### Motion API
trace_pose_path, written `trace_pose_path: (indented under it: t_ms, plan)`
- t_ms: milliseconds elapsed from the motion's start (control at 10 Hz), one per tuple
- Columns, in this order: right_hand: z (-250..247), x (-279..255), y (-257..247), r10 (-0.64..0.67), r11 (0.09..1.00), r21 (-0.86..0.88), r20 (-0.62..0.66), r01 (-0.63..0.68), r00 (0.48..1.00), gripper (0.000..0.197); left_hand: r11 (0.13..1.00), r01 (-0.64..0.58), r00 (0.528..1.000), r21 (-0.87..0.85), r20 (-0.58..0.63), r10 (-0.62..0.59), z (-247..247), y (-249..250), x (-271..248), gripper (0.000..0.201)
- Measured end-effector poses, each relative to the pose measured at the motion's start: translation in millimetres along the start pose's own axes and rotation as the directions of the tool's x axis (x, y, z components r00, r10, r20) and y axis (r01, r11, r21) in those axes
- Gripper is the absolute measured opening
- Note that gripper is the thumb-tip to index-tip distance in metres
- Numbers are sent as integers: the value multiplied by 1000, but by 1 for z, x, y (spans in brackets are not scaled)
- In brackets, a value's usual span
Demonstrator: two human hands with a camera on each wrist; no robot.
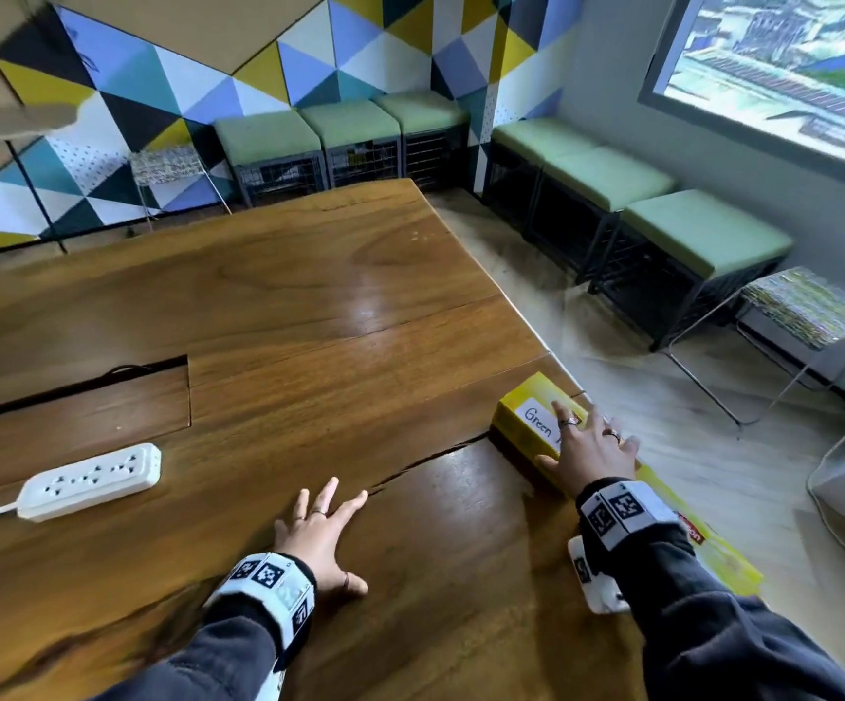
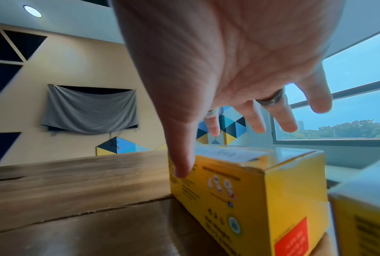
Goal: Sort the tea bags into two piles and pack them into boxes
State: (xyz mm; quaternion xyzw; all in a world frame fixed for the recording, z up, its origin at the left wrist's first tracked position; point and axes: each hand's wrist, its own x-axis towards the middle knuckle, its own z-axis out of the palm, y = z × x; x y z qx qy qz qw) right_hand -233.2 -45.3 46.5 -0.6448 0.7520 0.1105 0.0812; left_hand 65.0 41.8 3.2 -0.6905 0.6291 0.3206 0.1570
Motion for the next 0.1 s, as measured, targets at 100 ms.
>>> trace_pose_path:
  t_ms: [100]
  plan:
    - [-2,-25,-7,-120,990,65,-95,127,988,65,998,-5,998,-64,-64,1,8,-5,-5,106]
